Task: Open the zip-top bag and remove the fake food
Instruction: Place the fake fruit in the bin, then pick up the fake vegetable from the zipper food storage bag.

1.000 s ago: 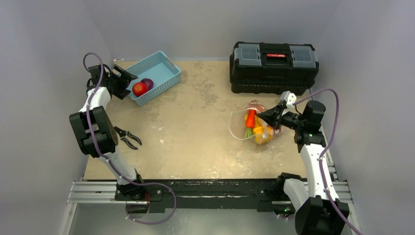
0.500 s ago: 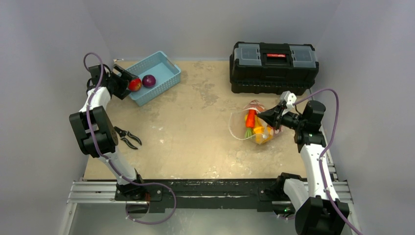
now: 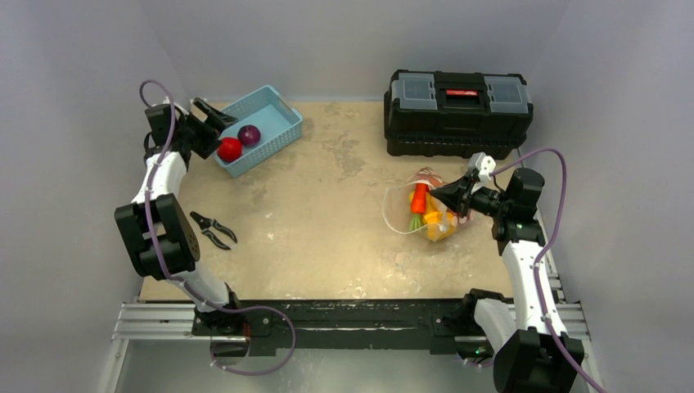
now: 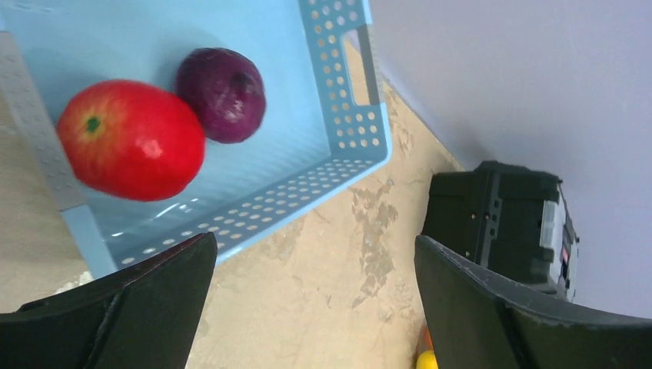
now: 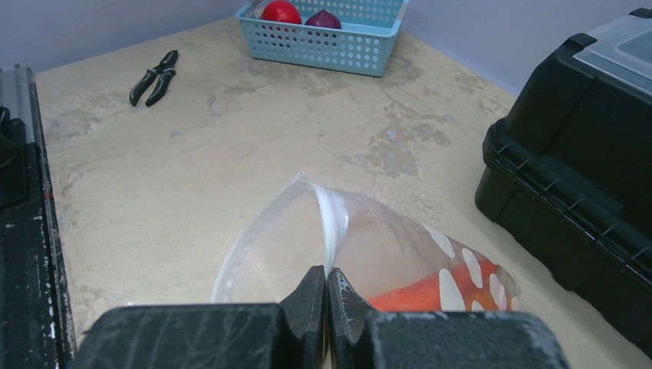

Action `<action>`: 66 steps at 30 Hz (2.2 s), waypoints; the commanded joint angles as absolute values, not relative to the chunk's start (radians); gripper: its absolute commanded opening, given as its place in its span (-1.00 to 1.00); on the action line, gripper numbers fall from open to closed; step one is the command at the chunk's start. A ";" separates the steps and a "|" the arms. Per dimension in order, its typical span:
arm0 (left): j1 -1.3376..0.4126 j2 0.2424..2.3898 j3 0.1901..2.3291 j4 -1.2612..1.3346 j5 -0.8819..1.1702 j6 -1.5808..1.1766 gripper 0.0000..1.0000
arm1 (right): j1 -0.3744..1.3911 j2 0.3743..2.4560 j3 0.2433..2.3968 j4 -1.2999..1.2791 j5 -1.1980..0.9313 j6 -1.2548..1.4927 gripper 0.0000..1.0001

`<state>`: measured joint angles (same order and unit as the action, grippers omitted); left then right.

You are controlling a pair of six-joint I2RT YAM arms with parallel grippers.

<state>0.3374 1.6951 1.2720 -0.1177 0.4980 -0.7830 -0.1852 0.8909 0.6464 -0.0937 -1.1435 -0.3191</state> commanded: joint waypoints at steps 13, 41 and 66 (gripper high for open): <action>0.027 1.329 1.185 -0.156 0.368 -0.366 1.00 | -0.185 0.858 0.652 -0.098 -1.158 -0.348 -1.00; -0.248 0.724 0.674 -0.031 0.557 -0.613 0.98 | -0.184 0.816 0.655 -0.106 -1.181 -0.359 -1.00; -1.078 1.220 0.866 0.311 -0.068 -0.456 1.00 | -0.182 0.819 0.662 -0.123 -1.190 -0.367 -1.00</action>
